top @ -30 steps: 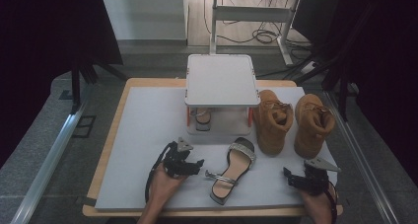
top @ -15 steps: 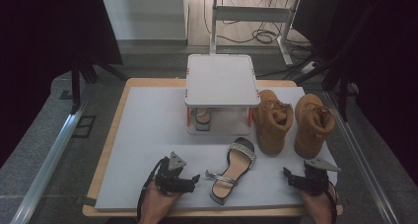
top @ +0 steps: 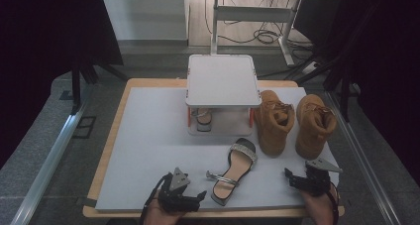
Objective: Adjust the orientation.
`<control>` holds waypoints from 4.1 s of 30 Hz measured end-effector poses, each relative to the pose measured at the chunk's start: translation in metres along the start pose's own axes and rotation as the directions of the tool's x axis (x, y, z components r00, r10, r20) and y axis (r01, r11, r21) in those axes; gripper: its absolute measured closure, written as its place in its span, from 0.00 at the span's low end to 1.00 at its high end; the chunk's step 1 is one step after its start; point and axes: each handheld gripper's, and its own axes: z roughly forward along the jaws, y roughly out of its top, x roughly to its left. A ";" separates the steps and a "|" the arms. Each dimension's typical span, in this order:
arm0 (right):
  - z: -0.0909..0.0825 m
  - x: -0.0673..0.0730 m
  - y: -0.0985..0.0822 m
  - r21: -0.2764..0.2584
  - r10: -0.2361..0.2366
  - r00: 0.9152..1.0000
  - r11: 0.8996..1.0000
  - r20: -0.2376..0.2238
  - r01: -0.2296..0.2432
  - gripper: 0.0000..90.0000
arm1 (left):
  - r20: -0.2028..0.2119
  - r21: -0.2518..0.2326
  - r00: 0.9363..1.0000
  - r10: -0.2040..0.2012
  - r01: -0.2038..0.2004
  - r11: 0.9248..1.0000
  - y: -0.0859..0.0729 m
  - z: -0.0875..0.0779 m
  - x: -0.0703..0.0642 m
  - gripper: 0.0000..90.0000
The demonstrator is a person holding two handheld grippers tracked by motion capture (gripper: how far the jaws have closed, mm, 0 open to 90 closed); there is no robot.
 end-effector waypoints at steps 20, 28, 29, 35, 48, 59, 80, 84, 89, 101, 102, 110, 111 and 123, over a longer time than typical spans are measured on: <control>0.000 0.000 0.000 0.000 0.001 1.000 1.000 0.000 -0.001 0.14 | 0.048 0.022 0.997 0.061 -0.062 0.998 0.006 0.018 -0.029 0.15; 0.000 0.000 0.000 0.000 0.000 1.000 1.000 0.000 0.000 0.14 | 0.081 0.022 0.995 0.065 -0.067 0.997 0.007 0.024 -0.036 0.16; 0.000 0.000 0.000 0.000 0.000 1.000 1.000 0.000 0.000 0.14 | 0.083 0.026 0.994 0.070 -0.072 0.997 0.008 0.026 -0.038 0.16; 0.000 0.000 0.000 0.000 0.001 1.000 1.000 0.000 -0.001 0.14 | 0.077 0.028 0.994 0.078 -0.080 0.996 0.014 0.034 -0.045 0.16; 0.000 0.000 0.000 0.000 0.001 1.000 1.000 0.000 -0.001 0.14 | 0.062 0.048 0.996 0.069 -0.072 0.996 0.022 0.053 -0.052 0.17; 0.000 0.000 0.000 0.000 0.001 1.000 1.000 0.000 -0.001 0.14 | 0.019 0.056 0.998 0.057 -0.058 0.997 0.030 0.065 -0.057 0.22; 0.000 0.000 0.000 0.000 0.001 1.000 1.000 0.000 -0.001 0.14 | -0.064 0.077 0.993 0.096 -0.091 0.993 0.043 0.061 -0.037 0.29; 0.000 0.000 0.000 -0.002 0.002 1.000 1.000 0.001 -0.002 0.14 | -0.077 0.094 0.991 0.105 -0.098 0.991 0.045 0.065 -0.038 0.30; 0.000 0.000 0.000 0.000 0.001 1.000 1.000 0.000 -0.001 0.14 | -0.088 0.116 0.989 0.116 -0.106 0.988 0.050 0.069 -0.037 0.31; 0.000 0.000 0.000 0.000 0.001 1.000 1.000 0.000 -0.001 0.14 | -0.057 0.138 0.990 0.127 -0.118 0.983 0.053 0.068 -0.031 0.40; 0.000 0.000 0.000 0.000 0.001 1.000 1.000 0.000 -0.001 0.14 | -0.053 0.140 0.990 0.129 -0.121 0.983 0.053 0.068 -0.031 0.40; 0.000 0.000 0.000 0.000 0.001 1.000 1.000 -0.001 -0.001 0.14 | -0.040 0.110 0.987 0.157 -0.152 0.982 0.050 0.066 -0.030 0.42; 0.000 0.000 0.000 0.000 0.001 1.000 1.000 -0.001 -0.001 0.14 | -0.038 0.108 0.986 0.161 -0.156 0.982 0.050 0.066 -0.030 0.42; 0.000 0.000 0.000 -0.001 0.001 1.000 1.000 -0.001 -0.001 0.14 | -0.009 0.070 0.990 0.141 -0.140 0.988 0.050 0.055 -0.023 0.43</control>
